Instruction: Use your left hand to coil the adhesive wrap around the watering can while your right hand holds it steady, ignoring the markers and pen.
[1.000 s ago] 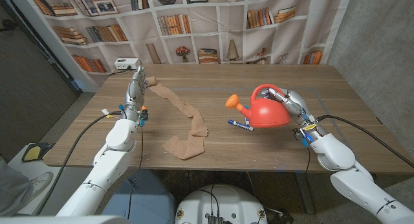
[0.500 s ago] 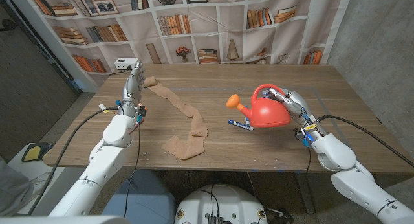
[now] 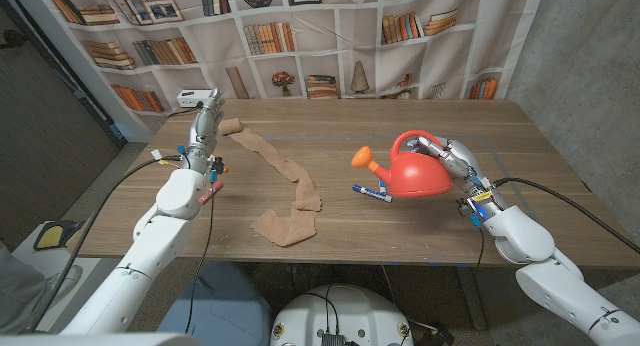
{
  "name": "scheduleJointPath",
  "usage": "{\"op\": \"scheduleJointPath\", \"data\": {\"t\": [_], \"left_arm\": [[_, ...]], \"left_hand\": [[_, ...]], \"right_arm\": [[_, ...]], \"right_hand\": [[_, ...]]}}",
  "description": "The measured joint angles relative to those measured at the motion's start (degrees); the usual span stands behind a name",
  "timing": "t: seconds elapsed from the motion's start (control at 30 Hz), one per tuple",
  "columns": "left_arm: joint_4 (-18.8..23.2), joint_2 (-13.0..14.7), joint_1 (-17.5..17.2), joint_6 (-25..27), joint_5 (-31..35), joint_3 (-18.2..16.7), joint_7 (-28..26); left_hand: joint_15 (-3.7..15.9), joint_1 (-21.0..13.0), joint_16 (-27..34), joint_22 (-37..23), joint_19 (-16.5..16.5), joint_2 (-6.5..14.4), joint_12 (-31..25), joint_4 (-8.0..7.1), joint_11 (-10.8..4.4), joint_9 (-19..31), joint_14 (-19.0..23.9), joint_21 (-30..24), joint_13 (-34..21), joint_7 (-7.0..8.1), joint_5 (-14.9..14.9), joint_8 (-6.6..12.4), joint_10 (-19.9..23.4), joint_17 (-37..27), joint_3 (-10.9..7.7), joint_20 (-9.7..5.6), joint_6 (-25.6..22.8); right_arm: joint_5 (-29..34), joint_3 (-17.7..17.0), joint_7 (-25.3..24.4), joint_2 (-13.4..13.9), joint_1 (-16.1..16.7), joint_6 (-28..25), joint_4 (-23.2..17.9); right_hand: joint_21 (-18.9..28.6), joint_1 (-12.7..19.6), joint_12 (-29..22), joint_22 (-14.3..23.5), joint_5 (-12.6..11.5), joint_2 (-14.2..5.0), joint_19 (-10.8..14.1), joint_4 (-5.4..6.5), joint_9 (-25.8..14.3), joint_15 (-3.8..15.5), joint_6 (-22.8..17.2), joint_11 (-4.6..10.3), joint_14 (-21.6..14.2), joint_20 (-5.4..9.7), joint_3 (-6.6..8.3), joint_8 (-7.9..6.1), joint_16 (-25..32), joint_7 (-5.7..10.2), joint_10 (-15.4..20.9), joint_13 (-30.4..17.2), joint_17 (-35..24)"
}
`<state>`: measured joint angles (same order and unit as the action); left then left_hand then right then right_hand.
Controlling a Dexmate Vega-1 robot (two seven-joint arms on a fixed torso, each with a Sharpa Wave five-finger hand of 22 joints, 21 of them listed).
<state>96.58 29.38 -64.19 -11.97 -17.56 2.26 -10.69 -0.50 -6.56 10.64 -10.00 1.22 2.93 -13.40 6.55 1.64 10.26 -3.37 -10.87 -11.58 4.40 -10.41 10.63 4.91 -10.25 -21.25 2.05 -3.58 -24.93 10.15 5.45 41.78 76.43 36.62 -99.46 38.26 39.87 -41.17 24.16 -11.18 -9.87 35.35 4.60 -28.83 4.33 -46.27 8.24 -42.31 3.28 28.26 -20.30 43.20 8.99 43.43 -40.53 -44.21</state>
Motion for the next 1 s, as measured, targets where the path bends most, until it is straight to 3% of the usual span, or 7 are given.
{"op": "scheduleJointPath", "data": {"t": [1.0], "left_arm": [[-1.3, 1.1, 4.1, 5.6, 5.8, 0.2, -0.8]], "left_hand": [[0.00, 0.0, 0.0, 0.0, -0.2, 0.0, 0.0, 0.19, -0.01, 0.0, 0.0, 0.0, 0.0, 0.00, 0.0, 0.00, 0.0, 0.0, -0.19, -0.22, 0.0]], "right_arm": [[-0.3, -0.1, 0.9, -0.3, -1.0, -1.1, 0.3]], "right_hand": [[1.0, -0.6, 0.0, -0.5, 0.0, 0.29, -0.6, -0.16, -0.3, 0.04, 0.0, 0.09, -0.3, -0.01, 0.63, 0.62, -0.9, -0.01, -0.1, 0.0, -3.8]]}}
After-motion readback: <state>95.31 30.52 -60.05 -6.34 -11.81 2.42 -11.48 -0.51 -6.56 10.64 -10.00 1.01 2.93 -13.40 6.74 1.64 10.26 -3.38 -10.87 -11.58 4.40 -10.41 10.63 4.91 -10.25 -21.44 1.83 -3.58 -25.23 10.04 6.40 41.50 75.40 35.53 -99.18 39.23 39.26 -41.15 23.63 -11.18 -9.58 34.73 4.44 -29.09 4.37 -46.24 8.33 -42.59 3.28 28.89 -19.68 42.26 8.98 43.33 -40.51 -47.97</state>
